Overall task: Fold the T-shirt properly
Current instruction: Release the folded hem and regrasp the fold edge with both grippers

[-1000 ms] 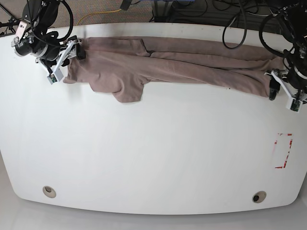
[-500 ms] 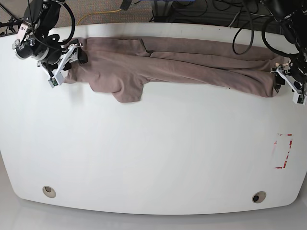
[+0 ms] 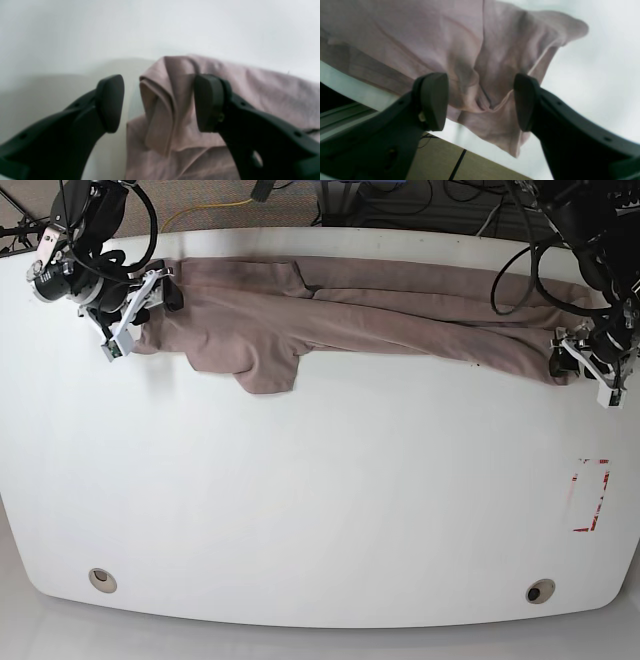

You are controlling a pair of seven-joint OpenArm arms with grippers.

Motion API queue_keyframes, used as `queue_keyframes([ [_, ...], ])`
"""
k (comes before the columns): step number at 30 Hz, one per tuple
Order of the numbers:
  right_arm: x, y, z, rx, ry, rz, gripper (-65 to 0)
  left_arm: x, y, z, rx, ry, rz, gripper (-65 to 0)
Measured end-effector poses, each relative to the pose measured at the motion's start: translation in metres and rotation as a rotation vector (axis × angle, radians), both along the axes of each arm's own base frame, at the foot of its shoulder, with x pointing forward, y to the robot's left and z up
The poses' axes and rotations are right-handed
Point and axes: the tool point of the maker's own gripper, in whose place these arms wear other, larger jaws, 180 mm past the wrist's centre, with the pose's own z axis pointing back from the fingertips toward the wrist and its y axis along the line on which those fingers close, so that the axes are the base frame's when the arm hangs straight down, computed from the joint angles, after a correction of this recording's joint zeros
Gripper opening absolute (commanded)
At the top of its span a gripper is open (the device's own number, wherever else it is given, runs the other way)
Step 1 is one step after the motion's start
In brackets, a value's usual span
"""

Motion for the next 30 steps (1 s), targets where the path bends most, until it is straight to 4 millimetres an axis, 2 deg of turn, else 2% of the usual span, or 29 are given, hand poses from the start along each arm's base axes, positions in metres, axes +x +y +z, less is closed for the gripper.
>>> queue_keyframes([
  [2, 0.000, 0.000, 0.000, -0.001, 0.001, 0.000, -26.5, -0.001, 0.001, -0.005, -0.013, 0.012, 0.005, -35.8],
  [5, -0.001, 0.000, -0.001, 0.000, 0.003, 0.000, -26.5, -0.001, 0.006, -0.009, -0.019, 0.029, 0.010, -56.2],
  [6, -0.001, 0.000, -0.001, -0.001, 0.004, 0.000, -26.6, -0.001, 0.007, -0.011, -0.018, 0.039, 0.007, -60.8],
  [7, -0.001, 0.001, -0.001, 0.004, 0.003, -0.002, -26.6, 0.000, 0.007, -0.012, -0.014, 0.047, -0.001, -62.4],
  [10, -0.003, 0.011, -0.004, 0.036, 0.003, -0.012, -30.9, 0.002, 0.007, -0.011, 0.002, 0.058, -0.029, -61.7],
  [13, -0.009, 0.019, -0.009, 0.059, 0.018, -0.015, -41.2, 0.005, 0.008, -0.003, 0.028, 0.042, -0.044, -61.8],
  [15, -0.010, 0.022, -0.010, 0.066, 0.023, -0.022, -51.4, 0.008, 0.009, 0.008, 0.057, 0.022, -0.054, -61.7],
  [18, -0.011, 0.028, -0.012, 0.086, 0.025, -0.024, -59.5, 0.014, 0.010, 0.025, 0.099, -0.016, -0.067, -61.5],
  [22, -0.011, 0.027, -0.014, 0.089, 0.029, -0.027, -59.0, 0.012, 0.013, 0.037, 0.145, -0.033, -0.094, -61.5],
  [26, -0.012, 0.027, -0.024, 0.121, 0.053, -0.049, -59.0, 0.005, 0.018, 0.041, 0.180, -0.022, -0.096, -61.4],
  [30, -0.013, 0.023, -0.032, 0.136, 0.075, -0.064, -59.0, 0.005, 0.011, 0.053, 0.207, -0.062, -0.123, -61.4],
])
